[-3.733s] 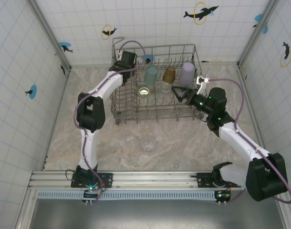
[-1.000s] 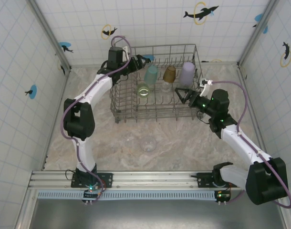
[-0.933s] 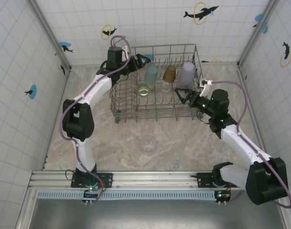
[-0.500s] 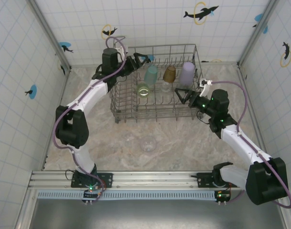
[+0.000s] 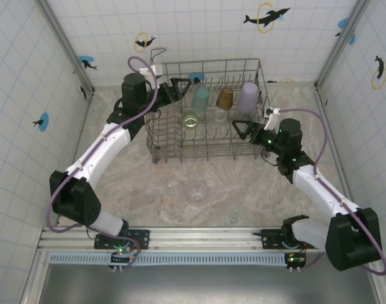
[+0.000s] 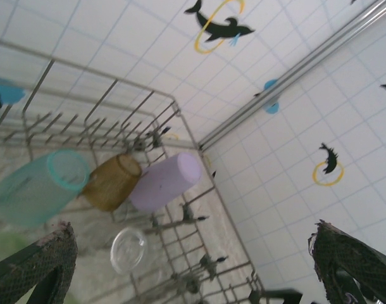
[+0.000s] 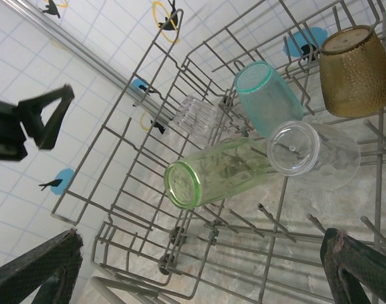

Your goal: Load the cups into the dish rack

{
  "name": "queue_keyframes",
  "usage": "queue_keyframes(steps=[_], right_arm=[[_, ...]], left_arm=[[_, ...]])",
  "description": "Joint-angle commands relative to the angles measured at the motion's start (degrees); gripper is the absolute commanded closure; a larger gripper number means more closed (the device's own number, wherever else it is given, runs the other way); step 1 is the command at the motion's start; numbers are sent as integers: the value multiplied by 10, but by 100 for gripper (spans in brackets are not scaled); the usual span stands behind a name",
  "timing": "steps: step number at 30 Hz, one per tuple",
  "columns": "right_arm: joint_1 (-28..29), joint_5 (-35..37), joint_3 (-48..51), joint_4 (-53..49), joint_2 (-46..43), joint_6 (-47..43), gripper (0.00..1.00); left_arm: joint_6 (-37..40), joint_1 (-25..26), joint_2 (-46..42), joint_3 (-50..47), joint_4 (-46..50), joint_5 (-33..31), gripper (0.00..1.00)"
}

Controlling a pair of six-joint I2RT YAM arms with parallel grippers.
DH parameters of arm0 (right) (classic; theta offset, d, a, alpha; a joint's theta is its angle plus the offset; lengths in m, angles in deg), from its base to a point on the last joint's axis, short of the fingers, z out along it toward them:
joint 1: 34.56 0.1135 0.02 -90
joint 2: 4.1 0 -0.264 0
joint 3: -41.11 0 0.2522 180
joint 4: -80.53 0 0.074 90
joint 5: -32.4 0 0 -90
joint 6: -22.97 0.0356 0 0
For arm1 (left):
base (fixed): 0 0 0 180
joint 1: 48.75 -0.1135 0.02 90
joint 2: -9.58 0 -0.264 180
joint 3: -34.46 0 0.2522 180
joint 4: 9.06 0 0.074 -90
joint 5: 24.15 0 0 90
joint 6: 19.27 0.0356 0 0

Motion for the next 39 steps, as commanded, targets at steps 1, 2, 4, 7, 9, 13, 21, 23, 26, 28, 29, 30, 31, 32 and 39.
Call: queue_keyframes(steps=[1,2,4,7,9,13,21,23,26,28,29,30,31,32,39], right_arm=[[-1,9,-13,-17,8,-21,0],[-1,9,-14,-17,12,-20,0],[0,15,-19,-17,18,-15,0],[6,29,-19,-11,23,-11,0],[10,45,-21,-10,27,-6,0],[20,65,-24,-8,30,-7,0],[33,76,-41,-1,56,-4,0],[38,80,-42,-2,59,-6,0],[42,85,-43,-8,60,-8,0],[43,88,-42,-13,61,-13,0],[43,90,-42,-14,62,-14,0],[43,91,-42,-15,63,-15,0],[43,92,-42,-15,64,-15,0],[44,93,-41,-15,65,-14,0],[51,94,-47,-17,76,-13,0]], left_arm=[[26,10,-45,-51,72,-30,2],[31,11,-63,-71,78,-37,3],[41,12,-108,-122,71,-44,2],[38,13,-173,-188,53,-79,2],[37,13,-191,-192,78,-81,2],[30,35,-186,-176,176,-73,2],[62,46,-224,-134,202,-132,2],[55,46,-228,-126,200,-117,2],[37,49,-242,-140,206,-129,2],[38,49,-257,-164,208,-159,2],[40,49,-261,-170,215,-168,2],[42,49,-262,-171,221,-167,2],[42,49,-264,-172,226,-157,2],[40,50,-269,-175,227,-149,2],[13,67,-299,-217,269,-151,2]])
